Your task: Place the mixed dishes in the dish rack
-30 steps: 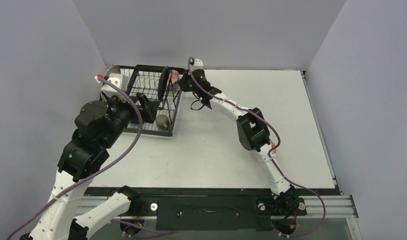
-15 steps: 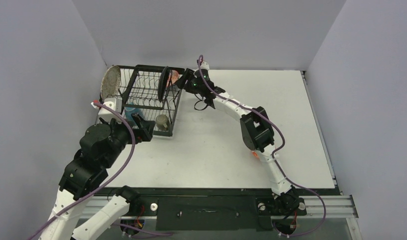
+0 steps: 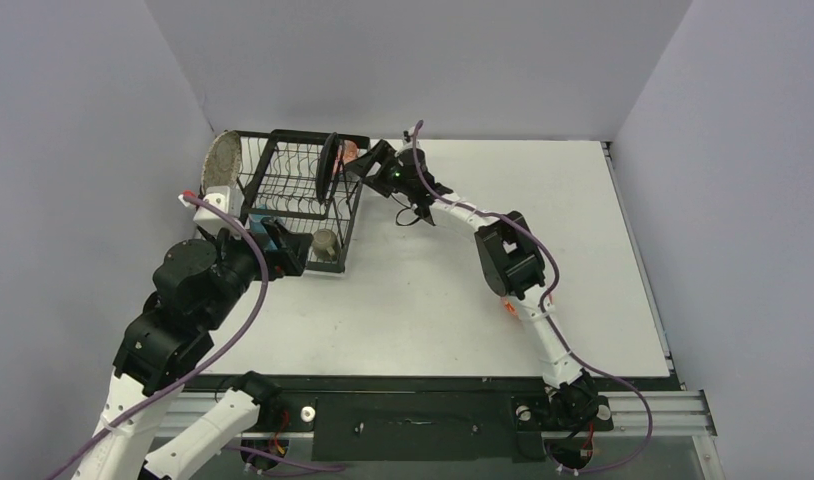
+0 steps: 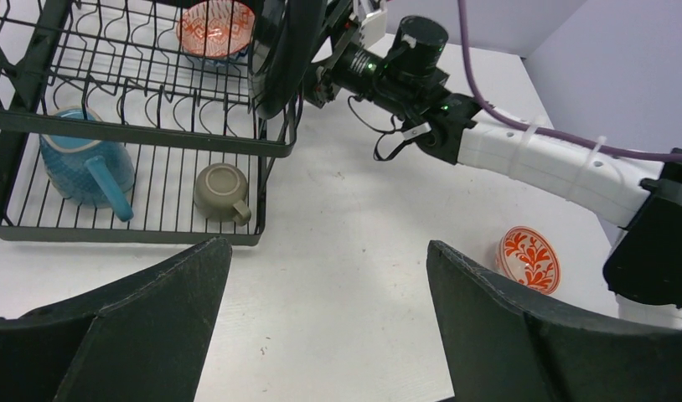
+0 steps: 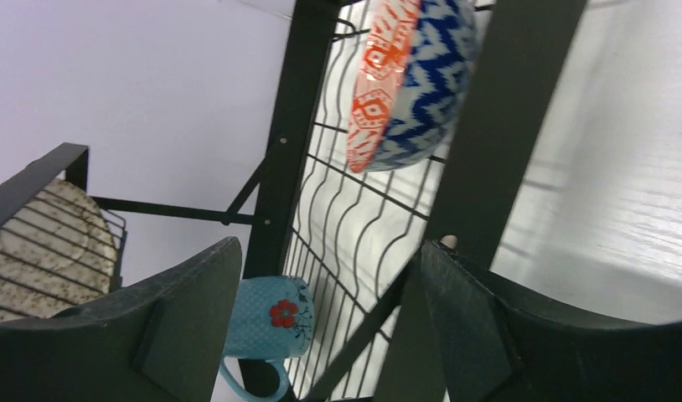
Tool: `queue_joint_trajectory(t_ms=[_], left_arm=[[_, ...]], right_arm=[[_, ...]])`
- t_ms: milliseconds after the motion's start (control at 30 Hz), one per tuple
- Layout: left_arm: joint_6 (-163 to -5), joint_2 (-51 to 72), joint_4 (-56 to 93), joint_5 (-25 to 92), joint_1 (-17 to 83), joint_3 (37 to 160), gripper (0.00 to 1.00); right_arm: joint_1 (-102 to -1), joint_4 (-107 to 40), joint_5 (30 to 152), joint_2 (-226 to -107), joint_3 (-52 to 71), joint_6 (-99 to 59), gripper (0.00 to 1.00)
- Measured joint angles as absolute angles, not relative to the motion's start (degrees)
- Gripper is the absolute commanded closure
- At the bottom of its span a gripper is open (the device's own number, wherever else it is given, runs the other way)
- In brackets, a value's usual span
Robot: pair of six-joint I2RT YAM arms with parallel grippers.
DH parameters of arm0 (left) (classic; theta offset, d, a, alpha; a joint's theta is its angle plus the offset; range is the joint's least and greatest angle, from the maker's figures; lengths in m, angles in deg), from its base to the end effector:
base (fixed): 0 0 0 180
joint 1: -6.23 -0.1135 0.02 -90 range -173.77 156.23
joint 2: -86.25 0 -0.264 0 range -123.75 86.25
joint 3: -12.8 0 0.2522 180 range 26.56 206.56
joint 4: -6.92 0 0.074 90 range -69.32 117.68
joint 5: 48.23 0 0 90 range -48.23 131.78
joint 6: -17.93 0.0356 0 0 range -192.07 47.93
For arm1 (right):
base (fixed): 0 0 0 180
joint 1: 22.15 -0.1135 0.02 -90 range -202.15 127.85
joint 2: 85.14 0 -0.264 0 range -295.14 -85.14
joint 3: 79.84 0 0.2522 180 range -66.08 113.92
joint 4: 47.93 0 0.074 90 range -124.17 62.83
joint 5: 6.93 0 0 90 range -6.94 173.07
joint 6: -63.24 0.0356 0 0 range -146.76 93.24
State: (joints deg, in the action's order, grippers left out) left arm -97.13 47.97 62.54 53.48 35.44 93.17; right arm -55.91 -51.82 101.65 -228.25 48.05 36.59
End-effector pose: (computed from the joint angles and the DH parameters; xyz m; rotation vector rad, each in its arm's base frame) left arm 0.0958 -0.0453 0.4206 -0.0812 1.8272 -0.4888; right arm 0.4760 0.3318 0.1846 0.2522 2.0079 1.4493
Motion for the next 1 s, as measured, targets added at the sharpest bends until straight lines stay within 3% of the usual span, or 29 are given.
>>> queue_joint_trajectory(t_ms=[500, 1000], left_arm=[[-93.9, 43.0, 59.8, 50.4, 35.4, 100.0, 0.14], [-92.6, 41.2, 58.3, 49.0, 35.4, 101.8, 0.14]], right_arm=[[-55.6, -52.4, 101.5, -231.9, 47.9, 38.7, 0.24], [-56.1, -56.7, 102.6, -235.9, 48.7, 43.5, 0.36]])
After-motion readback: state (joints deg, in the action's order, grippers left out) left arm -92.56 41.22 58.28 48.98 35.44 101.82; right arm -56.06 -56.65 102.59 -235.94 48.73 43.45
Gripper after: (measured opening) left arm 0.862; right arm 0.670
